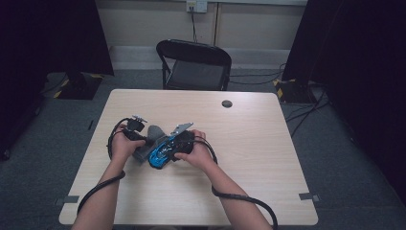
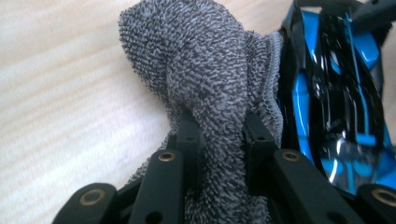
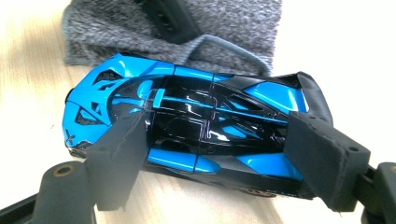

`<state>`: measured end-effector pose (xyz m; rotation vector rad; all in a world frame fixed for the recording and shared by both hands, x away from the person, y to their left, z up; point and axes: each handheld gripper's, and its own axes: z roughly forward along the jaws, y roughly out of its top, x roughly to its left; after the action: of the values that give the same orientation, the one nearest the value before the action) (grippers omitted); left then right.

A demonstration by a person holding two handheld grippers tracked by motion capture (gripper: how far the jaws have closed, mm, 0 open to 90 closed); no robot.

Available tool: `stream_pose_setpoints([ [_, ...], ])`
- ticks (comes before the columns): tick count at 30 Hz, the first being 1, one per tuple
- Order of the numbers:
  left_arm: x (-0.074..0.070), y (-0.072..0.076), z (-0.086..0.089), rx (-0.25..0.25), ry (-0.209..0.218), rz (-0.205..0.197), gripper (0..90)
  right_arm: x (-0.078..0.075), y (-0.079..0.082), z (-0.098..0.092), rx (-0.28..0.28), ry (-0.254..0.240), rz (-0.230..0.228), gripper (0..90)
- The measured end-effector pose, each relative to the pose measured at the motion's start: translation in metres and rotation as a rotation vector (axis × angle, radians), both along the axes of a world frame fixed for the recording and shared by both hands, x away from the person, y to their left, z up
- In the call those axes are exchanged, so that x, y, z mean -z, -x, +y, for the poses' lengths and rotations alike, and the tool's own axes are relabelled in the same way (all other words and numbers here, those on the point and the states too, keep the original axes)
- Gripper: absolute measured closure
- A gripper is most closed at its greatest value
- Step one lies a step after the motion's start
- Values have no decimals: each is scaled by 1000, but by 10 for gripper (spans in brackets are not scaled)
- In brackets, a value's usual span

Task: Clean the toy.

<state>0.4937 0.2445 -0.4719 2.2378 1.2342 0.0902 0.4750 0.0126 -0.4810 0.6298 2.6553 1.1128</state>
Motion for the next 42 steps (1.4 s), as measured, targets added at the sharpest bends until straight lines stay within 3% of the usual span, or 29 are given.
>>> stream_pose_setpoints([
  [9, -1, 14, 10, 45, 4, 11, 732, 0, 0, 0, -2, 5, 2, 209],
  [27, 3, 55, 32, 11, 64, -9, 732, 0, 0, 0, -3, 3, 1, 209],
  [42, 2, 81, 48, 8, 93, 5, 733, 0, 0, 0, -1, -2, -1, 209],
])
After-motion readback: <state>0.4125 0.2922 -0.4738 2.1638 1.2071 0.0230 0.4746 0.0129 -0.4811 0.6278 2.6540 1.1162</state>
